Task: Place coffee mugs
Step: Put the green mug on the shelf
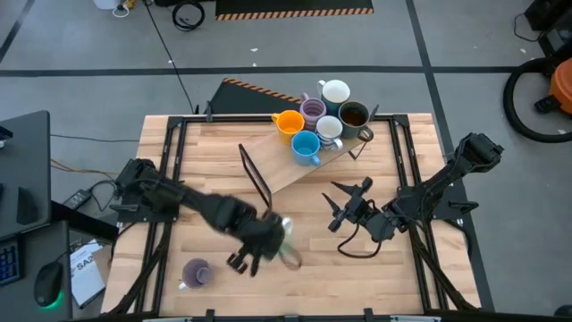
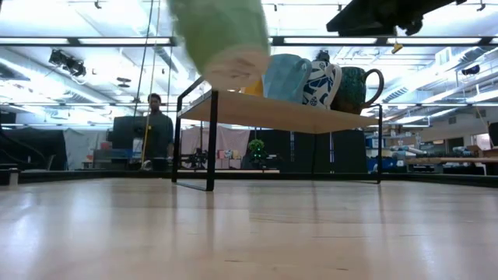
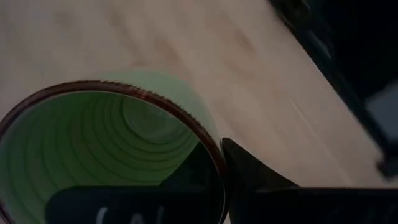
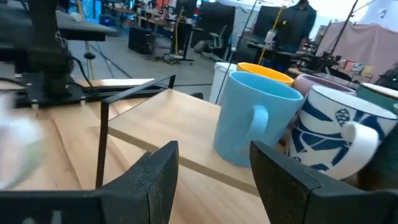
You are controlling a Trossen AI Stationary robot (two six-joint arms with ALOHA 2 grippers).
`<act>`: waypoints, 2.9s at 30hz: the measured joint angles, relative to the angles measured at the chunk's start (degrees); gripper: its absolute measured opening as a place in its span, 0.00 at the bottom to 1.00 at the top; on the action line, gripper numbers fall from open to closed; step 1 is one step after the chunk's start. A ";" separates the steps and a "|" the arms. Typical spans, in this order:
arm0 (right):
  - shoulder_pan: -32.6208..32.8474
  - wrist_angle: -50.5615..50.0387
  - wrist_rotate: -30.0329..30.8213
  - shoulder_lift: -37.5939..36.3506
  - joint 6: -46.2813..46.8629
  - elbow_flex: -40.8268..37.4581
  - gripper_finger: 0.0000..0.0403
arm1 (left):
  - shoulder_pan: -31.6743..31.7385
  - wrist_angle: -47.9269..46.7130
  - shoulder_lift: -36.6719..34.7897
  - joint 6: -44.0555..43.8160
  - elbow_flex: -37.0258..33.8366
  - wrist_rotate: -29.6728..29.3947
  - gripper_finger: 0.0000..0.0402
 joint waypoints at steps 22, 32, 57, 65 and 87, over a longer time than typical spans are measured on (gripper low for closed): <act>0.96 -1.15 -2.02 -0.02 2.40 0.01 0.51 | 26.76 -9.38 -0.04 -21.77 14.27 9.26 0.06; 0.91 -2.37 -3.10 -0.04 3.02 0.00 0.51 | 37.31 -16.02 -0.04 -21.91 14.27 9.41 0.06; -1.61 -3.02 -8.92 -0.04 5.44 0.02 0.51 | 45.58 -20.90 0.92 -16.96 14.27 4.71 0.06; -1.63 -3.00 -8.98 -0.04 5.61 0.00 0.51 | 45.59 -21.44 0.92 -16.92 14.27 6.22 0.06; -2.97 -2.92 -11.87 -0.04 7.13 0.00 0.51 | 45.02 -24.26 0.83 -15.39 14.29 5.76 0.09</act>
